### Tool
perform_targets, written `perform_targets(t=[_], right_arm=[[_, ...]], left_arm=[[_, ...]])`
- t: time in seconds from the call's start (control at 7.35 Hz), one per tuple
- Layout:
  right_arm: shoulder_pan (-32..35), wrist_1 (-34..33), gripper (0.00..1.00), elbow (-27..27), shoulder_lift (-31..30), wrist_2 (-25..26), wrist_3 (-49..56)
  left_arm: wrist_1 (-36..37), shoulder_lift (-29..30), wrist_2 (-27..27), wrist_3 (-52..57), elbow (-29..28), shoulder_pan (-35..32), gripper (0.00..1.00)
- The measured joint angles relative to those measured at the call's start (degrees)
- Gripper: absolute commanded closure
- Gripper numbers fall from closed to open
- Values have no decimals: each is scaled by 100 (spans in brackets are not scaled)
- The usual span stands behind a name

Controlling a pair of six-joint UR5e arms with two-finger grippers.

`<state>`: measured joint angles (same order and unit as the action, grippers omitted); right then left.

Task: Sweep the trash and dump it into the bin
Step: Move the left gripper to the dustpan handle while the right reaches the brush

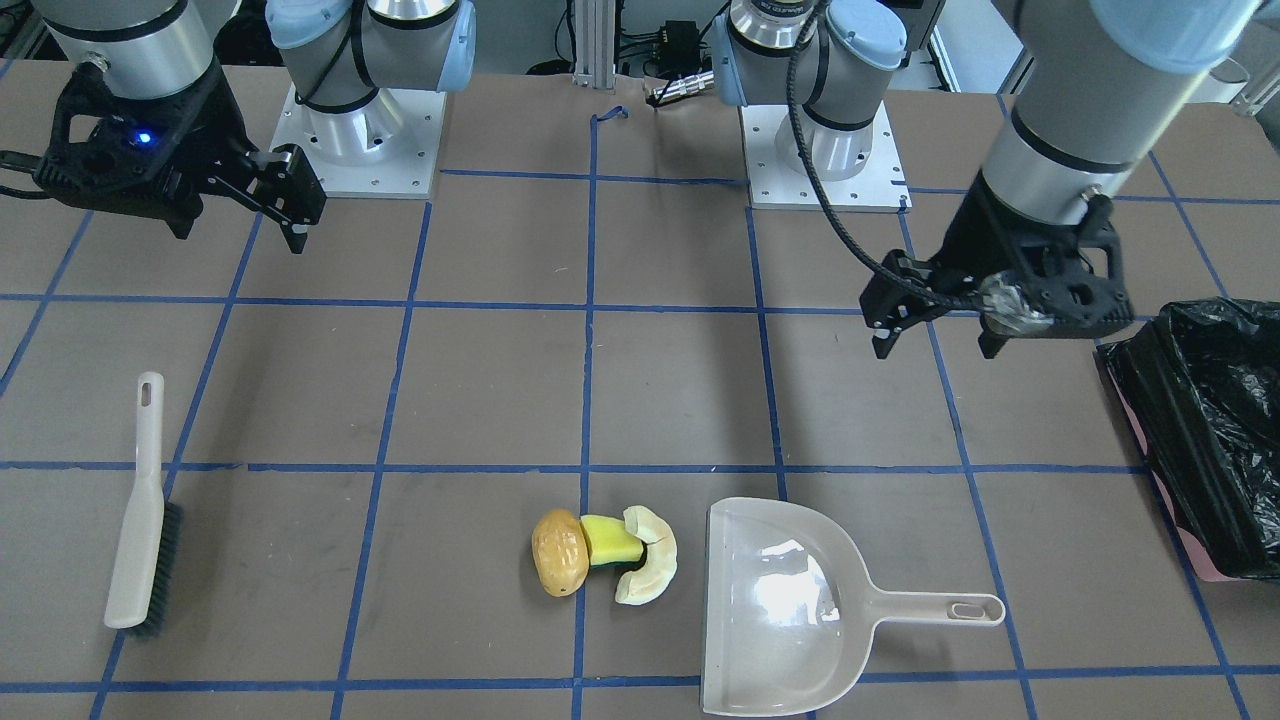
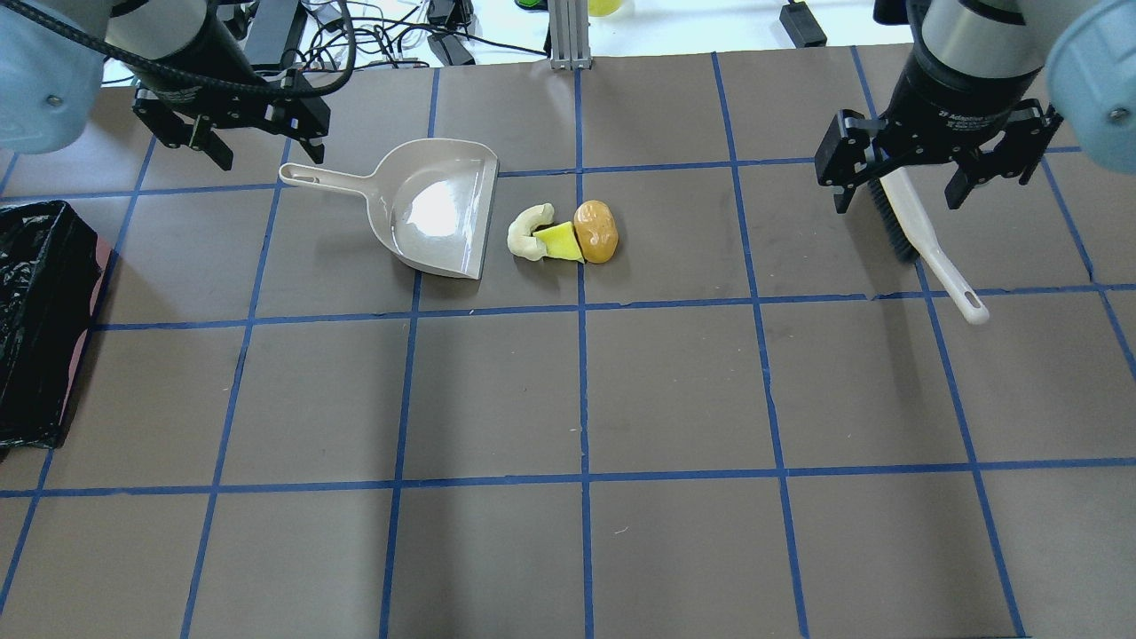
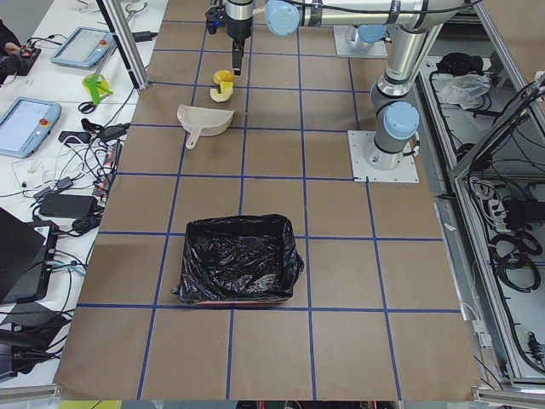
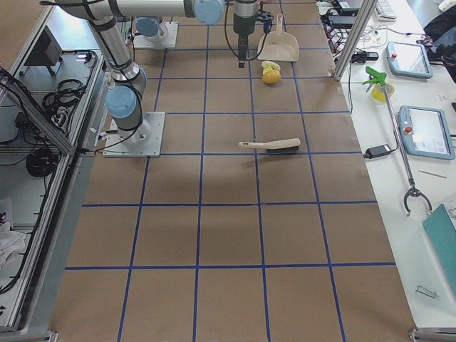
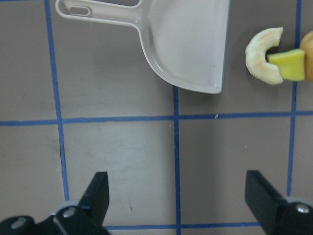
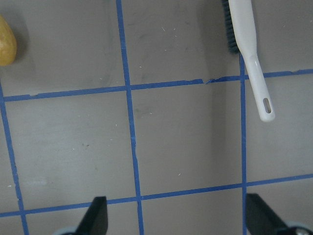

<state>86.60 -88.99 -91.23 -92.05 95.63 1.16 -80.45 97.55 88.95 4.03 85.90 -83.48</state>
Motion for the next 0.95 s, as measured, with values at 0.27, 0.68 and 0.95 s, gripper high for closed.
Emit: perform_targets(t=[0.27, 0.68, 0.95], right_arm=[[-857, -227, 3, -332, 7, -1, 1215], [-1795, -1647, 3, -1337, 45, -81, 3061], [-2027, -2068, 3, -1575, 465, -300, 3385]], left_arm=[[724, 609, -49, 319, -25, 276, 0], [1370, 1364, -45, 2250, -56, 561, 0], [1480, 1685, -39, 4194, -155, 732, 0]])
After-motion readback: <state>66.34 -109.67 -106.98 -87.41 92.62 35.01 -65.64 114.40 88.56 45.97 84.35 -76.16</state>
